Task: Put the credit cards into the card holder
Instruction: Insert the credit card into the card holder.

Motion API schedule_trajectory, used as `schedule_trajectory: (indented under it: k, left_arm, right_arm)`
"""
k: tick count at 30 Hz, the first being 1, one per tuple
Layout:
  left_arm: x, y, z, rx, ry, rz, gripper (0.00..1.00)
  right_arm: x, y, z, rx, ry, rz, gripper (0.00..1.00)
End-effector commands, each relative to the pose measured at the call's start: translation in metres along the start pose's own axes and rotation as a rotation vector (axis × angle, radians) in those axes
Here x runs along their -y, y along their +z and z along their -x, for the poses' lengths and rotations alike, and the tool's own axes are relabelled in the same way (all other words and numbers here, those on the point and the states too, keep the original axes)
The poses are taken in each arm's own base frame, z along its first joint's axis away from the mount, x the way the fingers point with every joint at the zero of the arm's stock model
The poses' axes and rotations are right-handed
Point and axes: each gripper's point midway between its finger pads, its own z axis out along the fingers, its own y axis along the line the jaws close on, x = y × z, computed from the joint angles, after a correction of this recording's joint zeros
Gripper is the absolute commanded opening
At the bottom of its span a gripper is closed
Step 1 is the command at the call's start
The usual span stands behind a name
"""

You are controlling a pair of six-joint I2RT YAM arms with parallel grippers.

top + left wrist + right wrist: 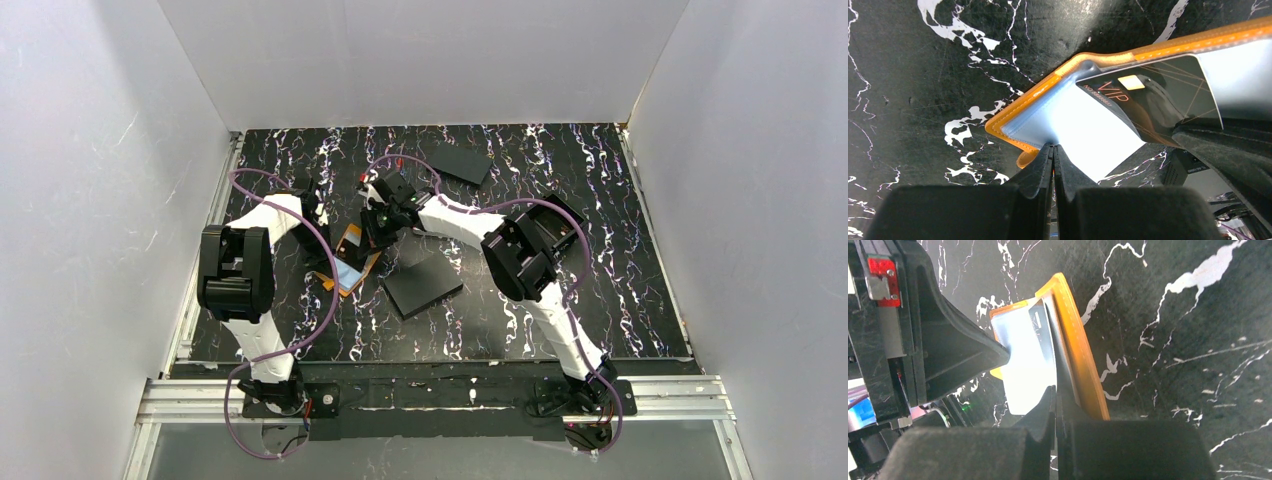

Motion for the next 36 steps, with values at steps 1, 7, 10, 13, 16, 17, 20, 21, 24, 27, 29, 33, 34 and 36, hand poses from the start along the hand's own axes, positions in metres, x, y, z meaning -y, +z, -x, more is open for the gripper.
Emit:
schedule_trajectory:
  k: [1,7,10,13,16,17,20,21,24,27,29,33,34,36]
  left_arm:
    - [-0.007,0.006,-0.008,-0.037,0.02,0.042,0.0]
    - [-0.007,0.007,-0.008,-0.039,0.022,0.045,0.0]
    - [-0.008,0.007,-0.008,-0.04,0.021,0.046,0.0]
    - [-0.008,0.007,-0.008,-0.038,0.021,0.047,0.0]
    - [-0.004,0.003,-0.007,-0.029,0.017,0.03,0.0]
    - [-0.001,0.002,-0.007,-0.024,0.018,0.009,0.02]
    - [0.004,-0.005,-0.008,-0.011,0.004,-0.016,0.11]
    - [0.004,-0.008,-0.008,-0.005,-0.003,-0.018,0.14]
    - [0.004,-0.016,-0.008,0.004,-0.031,-0.026,0.18]
    - [-0.004,-0.022,-0.007,-0.003,-0.052,-0.009,0.17]
    - [-0.015,-0.02,-0.005,-0.008,-0.049,0.045,0.15]
    - [-0.021,-0.002,-0.01,-0.082,-0.038,0.064,0.06]
    - [-0.021,0.002,-0.011,-0.097,-0.039,0.067,0.04]
    - [-0.023,0.007,-0.013,-0.104,-0.034,0.072,0.03]
  right_arm:
    - [0.015,0.007,-0.03,-0.155,-0.046,-0.031,0.01]
    - [-0.003,0.005,-0.028,-0.161,-0.086,0.076,0.01]
    - [-0.003,0.005,-0.03,-0.174,-0.103,0.086,0.01]
    - [0.002,0.005,-0.038,-0.2,-0.089,0.074,0.01]
    - [0.001,0.002,-0.04,-0.194,-0.082,0.079,0.01]
    - [0.0,0.001,-0.04,-0.187,-0.081,0.081,0.01]
    - [-0.004,-0.002,-0.038,-0.152,-0.059,0.088,0.01]
    - [-0.007,-0.003,-0.037,-0.136,-0.049,0.1,0.01]
    - [-0.01,-0.001,-0.037,-0.123,-0.041,0.13,0.01]
    - [-0.003,0.004,-0.04,-0.16,-0.072,0.122,0.01]
    - [-0.002,0.005,-0.037,-0.166,-0.097,0.117,0.01]
    - [-0.002,0.004,-0.03,-0.151,-0.131,0.125,0.01]
    - [-0.002,0.004,-0.028,-0.15,-0.142,0.129,0.01]
    - [-0.001,0.005,-0.026,-0.152,-0.165,0.132,0.01]
